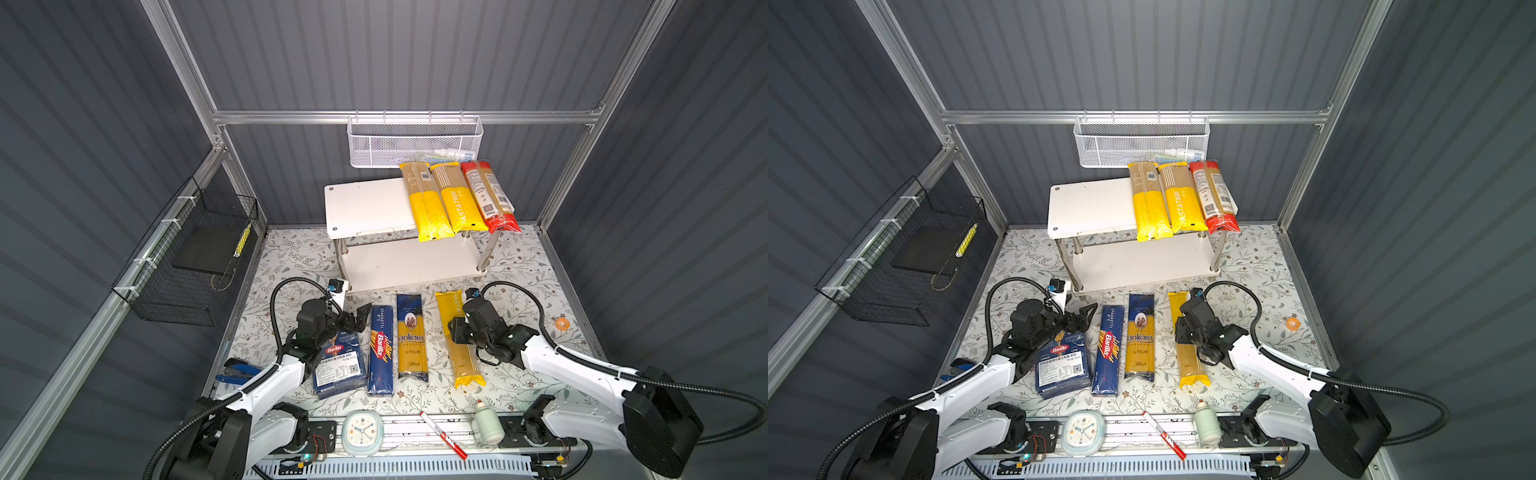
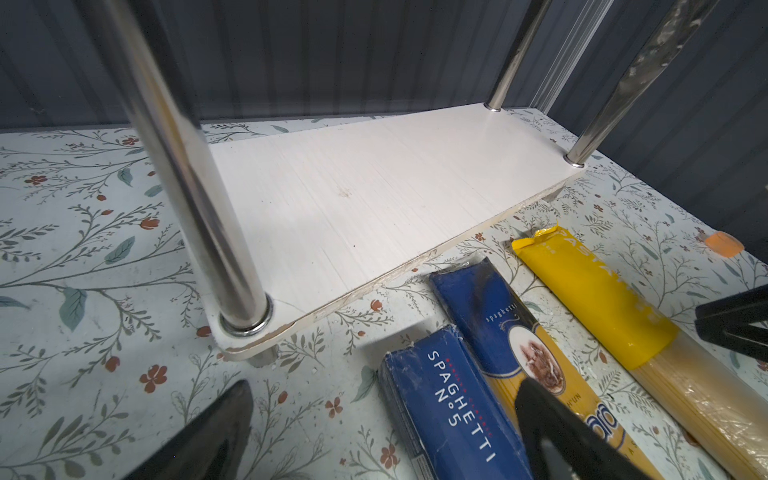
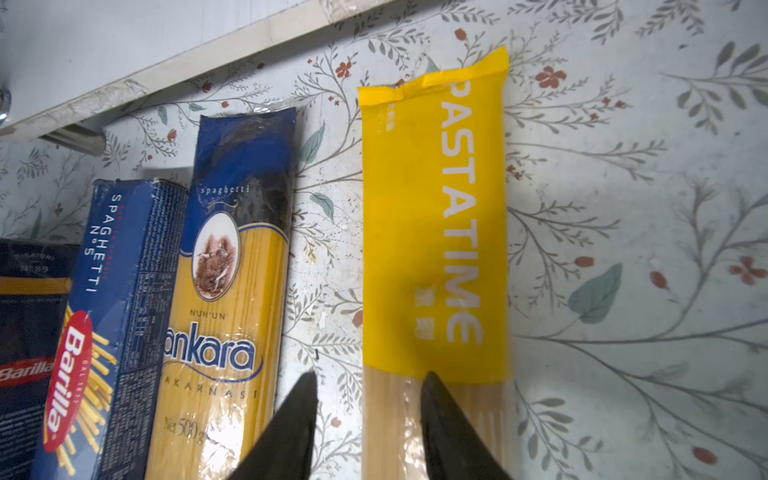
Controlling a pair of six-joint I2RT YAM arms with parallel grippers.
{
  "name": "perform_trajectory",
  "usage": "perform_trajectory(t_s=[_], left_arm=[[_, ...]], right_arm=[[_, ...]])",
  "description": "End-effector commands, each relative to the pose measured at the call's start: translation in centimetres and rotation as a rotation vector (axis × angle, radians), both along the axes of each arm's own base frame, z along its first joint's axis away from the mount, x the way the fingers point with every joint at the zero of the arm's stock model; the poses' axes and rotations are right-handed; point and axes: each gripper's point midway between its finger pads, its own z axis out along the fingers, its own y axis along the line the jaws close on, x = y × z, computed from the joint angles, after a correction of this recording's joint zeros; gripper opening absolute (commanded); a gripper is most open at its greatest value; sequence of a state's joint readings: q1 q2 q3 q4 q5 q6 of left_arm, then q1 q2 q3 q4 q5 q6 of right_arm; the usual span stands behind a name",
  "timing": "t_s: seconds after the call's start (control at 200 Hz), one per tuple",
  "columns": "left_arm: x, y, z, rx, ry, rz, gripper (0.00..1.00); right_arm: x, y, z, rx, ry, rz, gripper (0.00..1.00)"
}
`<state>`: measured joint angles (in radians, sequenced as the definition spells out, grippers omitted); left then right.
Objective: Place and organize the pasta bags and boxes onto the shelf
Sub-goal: 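Lower the right gripper and close it on the yellow Pastatime bag, then lift the yellow Pastatime bag upright with the right gripper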
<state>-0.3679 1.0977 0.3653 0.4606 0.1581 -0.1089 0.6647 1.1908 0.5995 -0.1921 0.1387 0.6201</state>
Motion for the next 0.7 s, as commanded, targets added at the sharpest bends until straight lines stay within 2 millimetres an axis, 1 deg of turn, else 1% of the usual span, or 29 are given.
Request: perform_trajectory(t_s=[0.0, 0.055, 0.165, 0.275, 0.39, 0.515, 0.61, 0.695], left_arm=[[0.1, 0.4, 0.7, 0.004, -0.019, 0.023, 0.99], [0.0, 0.5, 0.7, 0.006, -0.023, 0.027, 0.99], [0.0, 0.7, 1.0, 0.013, -0.025, 0.036, 0.99], [-0.1, 1.1, 1.1, 0.018, -0.029, 0.055, 0.99], [0.1, 1.7, 1.0, 0.029, -0.028, 0.092, 0.99], [0.3, 2.7, 0.5, 0.059, -0.022, 0.145, 0.99], [0.4, 3.2, 0.4, 0.078, -0.028, 0.166, 0.99], [0.3, 3.3, 0.2, 0.083, -0.029, 0.170, 0.99]], right_arm=[[-0.3, -0.5, 0.3, -0.038, 0.013, 0.000, 0.60], [-0.8, -0.9, 0.1, -0.047, 0.022, 0.000, 0.69], [-1.8, -2.0, -0.6, -0.099, 0.066, -0.004, 0.77], [-2.3, -2.6, -1.7, -0.137, 0.099, -0.002, 0.78], [-2.1, -3.0, -2.7, -0.154, 0.087, -0.018, 0.80], [-1.9, -2.5, -3.6, -0.148, 0.076, -0.003, 0.80], [-1.6, -2.6, -4.1, -0.219, 0.069, 0.006, 0.80], [-1.6, -2.3, -4.7, -0.265, 0.084, 0.030, 0.83]])
